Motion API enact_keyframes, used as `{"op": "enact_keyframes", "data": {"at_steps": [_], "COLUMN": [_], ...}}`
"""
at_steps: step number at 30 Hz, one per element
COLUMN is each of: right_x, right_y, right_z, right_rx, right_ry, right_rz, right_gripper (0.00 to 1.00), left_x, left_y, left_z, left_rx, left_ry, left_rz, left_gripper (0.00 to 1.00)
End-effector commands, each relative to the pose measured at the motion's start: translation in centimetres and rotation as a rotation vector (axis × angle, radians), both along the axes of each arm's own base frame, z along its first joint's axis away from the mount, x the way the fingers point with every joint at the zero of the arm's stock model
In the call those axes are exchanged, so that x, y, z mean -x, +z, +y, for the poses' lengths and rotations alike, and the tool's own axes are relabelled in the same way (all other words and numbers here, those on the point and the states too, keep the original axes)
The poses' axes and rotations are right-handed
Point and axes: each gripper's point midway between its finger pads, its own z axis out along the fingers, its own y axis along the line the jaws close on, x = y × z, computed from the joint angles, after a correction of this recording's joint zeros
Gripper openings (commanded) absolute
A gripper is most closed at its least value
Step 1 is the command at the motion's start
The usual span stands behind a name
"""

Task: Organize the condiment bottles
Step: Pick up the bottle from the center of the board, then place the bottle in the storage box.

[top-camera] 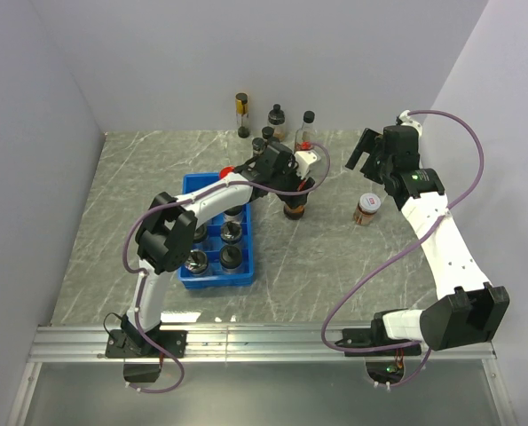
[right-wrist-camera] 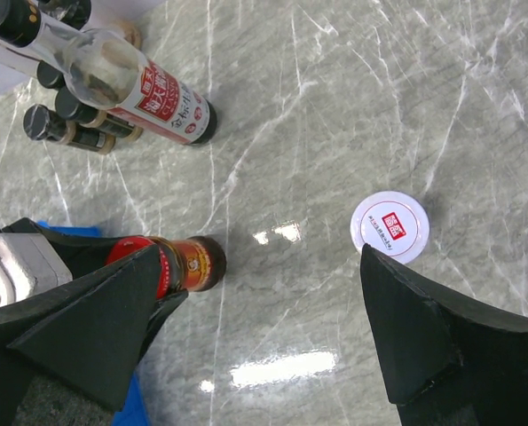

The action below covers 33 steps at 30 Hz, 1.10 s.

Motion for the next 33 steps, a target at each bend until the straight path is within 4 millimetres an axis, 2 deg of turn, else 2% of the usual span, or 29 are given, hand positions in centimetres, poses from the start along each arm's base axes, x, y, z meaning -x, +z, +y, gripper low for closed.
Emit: {"op": "enact_keyframes", "data": {"at_steps": [1,2,3,5,6,8,9,11,12,13,14,15,17,18,20,26,33], "right_x": [-0.6,-0.6,-0.6,-0.6,-0.6,-0.7,-0.7,-0.8,-0.8,-0.8,-0.9,-1.0,-1.0,-1.1,-1.2,-1.4,-1.6], "right_y": [1.3,1.3,1.2,1.3,1.1,1.0,1.0,1.0,1.0,1.1,1.0,1.1,1.0,1.1,1.1,1.3,1.0], "right_z": [-0.1,-0.2,-0.2,-0.1,-0.1,0.0,0.1,0.3,0.3,0.4,0.4,0.5,0.5,0.6,0.6,0.8,1.0], "right_rx": [-0.010,-0.009,-0.011,-0.013,-0.014,-0.020,-0.023,-0.030,-0.031,-0.033,-0.033,-0.035,-0.037,-0.038,-0.040,-0.047,-0.051], "right_ry": [-0.006,-0.009,-0.008,-0.007,-0.006,-0.003,0.000,0.003,0.005,0.007,0.008,0.011,0.015,0.015,0.016,0.024,0.029], "right_rz": [-0.050,-0.051,-0.049,-0.052,-0.050,-0.049,-0.047,-0.050,-0.050,-0.052,-0.049,-0.050,-0.047,-0.050,-0.050,-0.052,-0.043], "right_gripper": [1.00,1.00,1.00,1.00,1.00,1.00,1.00,1.00,1.00,1.00,1.00,1.00,1.00,1.00,1.00,1.00,1.00], "left_x": [-0.4,-0.5,-1.0,-1.8,-2.5,-3.4,-4.0,-4.7,-5.3,-5.8,-6.0,-6.2,-6.7,-6.9,-7.4,-9.2,-8.5], "left_y": [4.2,5.4,8.1,10.8,13.3,15.7,17.9,20.4,21.9,23.3,24.4,25.0,26.3,26.7,26.7,23.3,19.0], "left_z": [0.6,0.8,1.2,2.2,3.2,4.6,6.0,7.6,9.7,10.5,11.4,13.3,14.8,16.2,17.6,22.9,26.1], "left_rx": [0.036,0.052,0.082,0.109,0.133,0.164,0.198,0.270,0.305,0.349,0.376,0.394,0.416,0.411,0.399,0.260,0.171], "left_ry": [0.035,0.050,0.071,0.124,0.151,0.191,0.226,0.272,0.308,0.324,0.343,0.380,0.412,0.439,0.481,0.698,0.837], "left_rz": [-0.049,-0.054,-0.082,-0.105,-0.128,-0.151,-0.173,-0.182,-0.199,-0.230,-0.248,-0.260,-0.308,-0.330,-0.355,-0.342,-0.294], "left_gripper": [0.00,0.00,0.00,0.00,0.00,0.00,0.00,0.00,0.00,0.00,0.00,0.00,0.00,0.00,0.00,0.00,0.00]}}
